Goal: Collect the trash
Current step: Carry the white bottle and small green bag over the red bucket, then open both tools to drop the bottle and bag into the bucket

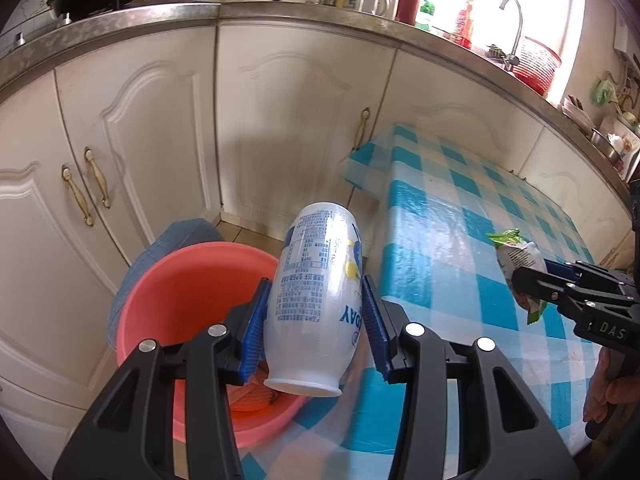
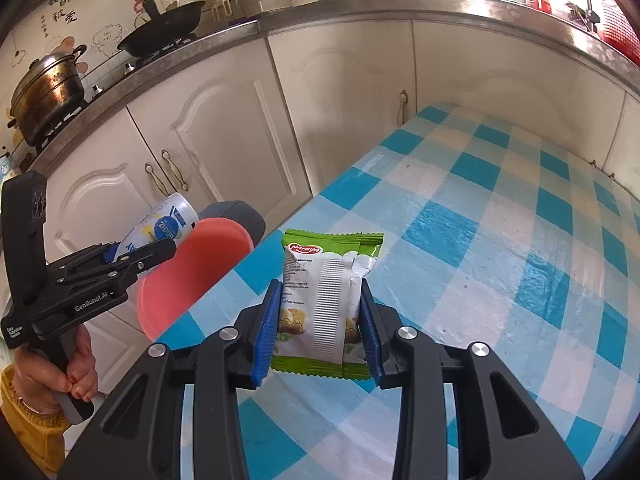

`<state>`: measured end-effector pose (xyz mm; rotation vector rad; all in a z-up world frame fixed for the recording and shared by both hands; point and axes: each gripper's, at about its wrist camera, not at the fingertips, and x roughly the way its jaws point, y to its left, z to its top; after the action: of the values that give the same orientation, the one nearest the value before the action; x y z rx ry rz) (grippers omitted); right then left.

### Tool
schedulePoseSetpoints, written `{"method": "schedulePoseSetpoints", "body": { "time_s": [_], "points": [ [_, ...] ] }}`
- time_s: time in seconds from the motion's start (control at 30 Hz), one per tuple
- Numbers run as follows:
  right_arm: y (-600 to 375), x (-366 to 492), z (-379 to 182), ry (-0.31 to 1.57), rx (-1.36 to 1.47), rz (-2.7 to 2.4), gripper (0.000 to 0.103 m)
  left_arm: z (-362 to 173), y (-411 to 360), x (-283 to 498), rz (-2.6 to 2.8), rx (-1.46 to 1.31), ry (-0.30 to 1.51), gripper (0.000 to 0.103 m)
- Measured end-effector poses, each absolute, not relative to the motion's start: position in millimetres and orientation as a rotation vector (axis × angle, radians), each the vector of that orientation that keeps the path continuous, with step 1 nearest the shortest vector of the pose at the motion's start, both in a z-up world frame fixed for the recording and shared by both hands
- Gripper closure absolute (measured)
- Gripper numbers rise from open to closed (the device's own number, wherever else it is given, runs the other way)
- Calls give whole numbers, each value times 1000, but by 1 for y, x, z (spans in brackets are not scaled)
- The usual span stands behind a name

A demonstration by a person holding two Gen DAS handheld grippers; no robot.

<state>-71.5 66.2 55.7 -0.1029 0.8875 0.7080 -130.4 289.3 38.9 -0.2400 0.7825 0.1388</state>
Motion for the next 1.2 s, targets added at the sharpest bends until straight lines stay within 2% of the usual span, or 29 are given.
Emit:
{"method": "schedulePoseSetpoints", "body": {
  "time_s": [0.77,1.2],
  "points": [
    [192,-89,71,861,-231,907,65,2,361,-154,283,-322,828,57],
    [235,-88,48,943,-240,965,65,-15,380,-154,318,-359,857,57]
  ]
}}
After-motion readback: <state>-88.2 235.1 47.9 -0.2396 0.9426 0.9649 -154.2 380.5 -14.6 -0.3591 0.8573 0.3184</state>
